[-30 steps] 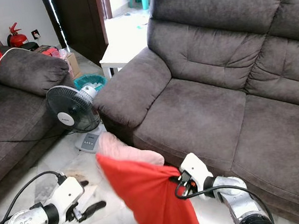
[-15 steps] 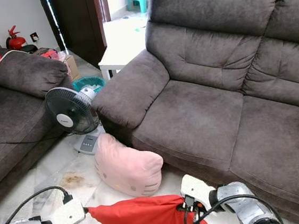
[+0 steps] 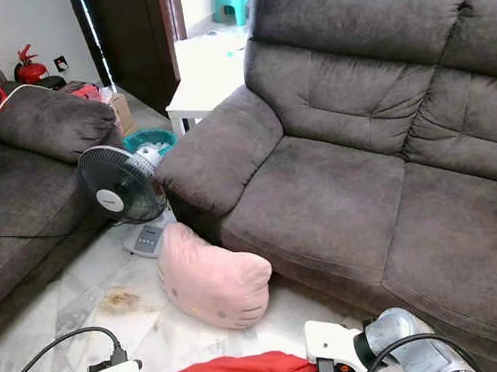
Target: Move the pillow to the sofa from floor
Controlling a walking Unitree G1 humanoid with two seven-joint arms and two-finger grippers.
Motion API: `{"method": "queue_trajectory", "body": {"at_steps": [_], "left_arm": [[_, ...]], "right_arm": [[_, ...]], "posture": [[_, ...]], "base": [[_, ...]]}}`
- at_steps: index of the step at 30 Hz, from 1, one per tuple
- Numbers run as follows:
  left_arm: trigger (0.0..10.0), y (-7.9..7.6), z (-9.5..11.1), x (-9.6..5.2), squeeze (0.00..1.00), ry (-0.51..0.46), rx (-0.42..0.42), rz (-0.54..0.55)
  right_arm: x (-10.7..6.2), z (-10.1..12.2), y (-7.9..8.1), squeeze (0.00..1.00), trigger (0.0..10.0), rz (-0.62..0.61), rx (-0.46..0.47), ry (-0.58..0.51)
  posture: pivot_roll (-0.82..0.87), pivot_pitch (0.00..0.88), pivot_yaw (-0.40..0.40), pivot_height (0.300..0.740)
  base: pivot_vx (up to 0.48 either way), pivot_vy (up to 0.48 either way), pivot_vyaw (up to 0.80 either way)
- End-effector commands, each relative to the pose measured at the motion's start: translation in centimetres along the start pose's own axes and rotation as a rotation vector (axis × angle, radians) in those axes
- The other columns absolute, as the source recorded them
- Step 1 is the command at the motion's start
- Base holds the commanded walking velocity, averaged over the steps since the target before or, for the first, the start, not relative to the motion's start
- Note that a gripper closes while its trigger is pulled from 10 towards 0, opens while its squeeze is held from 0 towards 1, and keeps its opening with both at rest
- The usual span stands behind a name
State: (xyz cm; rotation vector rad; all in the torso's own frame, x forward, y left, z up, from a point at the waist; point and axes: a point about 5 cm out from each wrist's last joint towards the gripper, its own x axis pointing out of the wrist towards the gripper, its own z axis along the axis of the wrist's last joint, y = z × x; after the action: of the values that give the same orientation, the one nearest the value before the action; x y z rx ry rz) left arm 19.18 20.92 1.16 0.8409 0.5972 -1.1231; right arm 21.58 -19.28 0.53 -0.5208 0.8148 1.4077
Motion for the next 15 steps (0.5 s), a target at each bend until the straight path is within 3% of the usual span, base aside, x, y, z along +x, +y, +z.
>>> {"method": "queue_trajectory", "body": {"at_steps": [1, 15], "left_arm": [[10.0, -0.1, -0.5, 0.0, 0.0, 0.01, 0.024, -0.012], [10.0, -0.8, -0.6, 1.5, 0.0, -0.04, 0.057, -0.001]], "right_arm": [[-0.8, 1.6, -0.3, 0.0, 10.0, 0.008, -0.071, -0.059], [-2.8, 4.7, -0.2, 0.0, 10.0, 0.024, -0.198, -0.102]], "posture": [[0.15, 0.002, -0.068, 0.74], [0.14, 0.0, -0.072, 0.74]], "base": [[0.0, 0.0, 0.0], [0.0, 0.0, 0.0]]}}
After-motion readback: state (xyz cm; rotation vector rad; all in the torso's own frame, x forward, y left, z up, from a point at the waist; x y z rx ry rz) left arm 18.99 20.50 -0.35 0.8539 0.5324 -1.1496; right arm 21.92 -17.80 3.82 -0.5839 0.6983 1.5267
